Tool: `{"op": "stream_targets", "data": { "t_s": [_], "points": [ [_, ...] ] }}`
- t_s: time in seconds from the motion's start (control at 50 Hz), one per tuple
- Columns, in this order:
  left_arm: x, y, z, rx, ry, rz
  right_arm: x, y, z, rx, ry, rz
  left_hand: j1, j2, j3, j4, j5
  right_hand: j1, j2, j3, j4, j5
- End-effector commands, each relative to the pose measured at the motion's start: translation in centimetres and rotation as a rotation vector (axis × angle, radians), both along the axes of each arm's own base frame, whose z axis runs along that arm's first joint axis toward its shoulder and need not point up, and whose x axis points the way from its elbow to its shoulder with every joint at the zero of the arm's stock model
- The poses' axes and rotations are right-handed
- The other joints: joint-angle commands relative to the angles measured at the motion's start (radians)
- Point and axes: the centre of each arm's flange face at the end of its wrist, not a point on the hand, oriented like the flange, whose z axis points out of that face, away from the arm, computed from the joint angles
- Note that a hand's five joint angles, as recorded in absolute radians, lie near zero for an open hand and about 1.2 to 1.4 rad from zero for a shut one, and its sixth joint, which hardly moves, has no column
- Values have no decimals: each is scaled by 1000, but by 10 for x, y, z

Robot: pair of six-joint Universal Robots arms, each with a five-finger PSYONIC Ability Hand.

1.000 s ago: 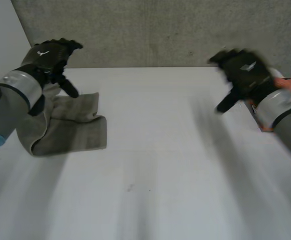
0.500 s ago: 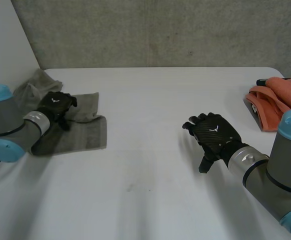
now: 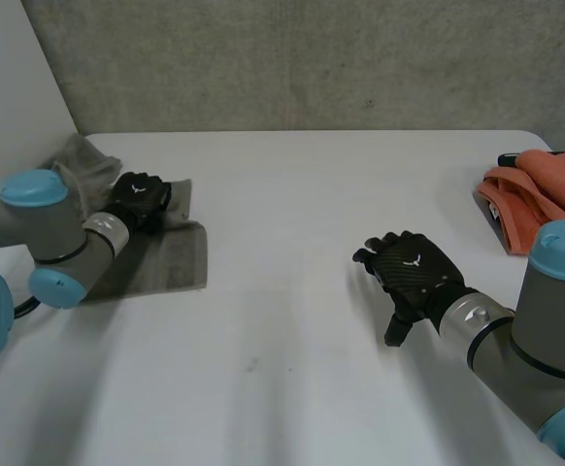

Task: Fold the laundry.

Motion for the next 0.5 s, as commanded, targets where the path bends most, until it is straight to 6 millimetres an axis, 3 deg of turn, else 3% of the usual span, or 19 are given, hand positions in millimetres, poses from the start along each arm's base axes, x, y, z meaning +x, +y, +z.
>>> {"op": "stream_targets", "data": {
  "t_s": [0.02, 0.12, 0.18, 0.2, 0.26, 0.32, 0.34, 0.44, 0.48, 0.5],
  "points": [
    [-19, 2, 14, -68, 0, 25, -1, -1, 0, 0, 0, -3, 251, 216, 226, 217, 251, -27, -48, -41, -62, -59],
    [-36, 14, 25, -77, 7, 5, -4, -3, 1, 0, -1, -18, 251, 216, 226, 217, 251, -27, -48, -41, -62, -59],
    [-61, 42, 36, -49, 38, -52, -9, -10, 3, -6, -8, -42, 251, 216, 226, 217, 251, -27, -48, -41, -62, -59],
    [-77, 64, 54, -37, 83, -92, -12, -13, 5, -10, -10, -53, 251, 216, 226, 217, 251, -27, -48, -41, -62, -59],
    [-96, 103, 86, -5, 185, -154, -19, -21, 7, -14, -17, -88, 251, 216, 226, 217, 251, -27, -48, -41, -62, -59],
    [-115, 139, 106, 30, 274, -221, -30, -34, 11, -30, -19, -148, 251, 216, 226, 217, 251, -27, -48, -41, -62, -59],
    [-131, 164, 115, 63, 331, -276, -32, -37, 13, -37, -19, -161, 251, 216, 226, 217, 251, -27, -48, -41, -62, -59],
    [-177, 224, 123, 166, 473, -417, -48, -53, 24, -77, -20, -284, 251, 216, 226, 217, 251, -27, -48, -41, -62, -59],
    [-193, 237, 116, 190, 497, -444, -54, -57, 24, -80, -20, -316, 251, 216, 226, 217, 251, -27, -48, -41, -62, -59],
    [-209, 249, 103, 204, 500, -473, -58, -61, 25, -84, -19, -334, 251, 216, 226, 217, 251, -27, -48, -41, -62, -59]
  ]
}}
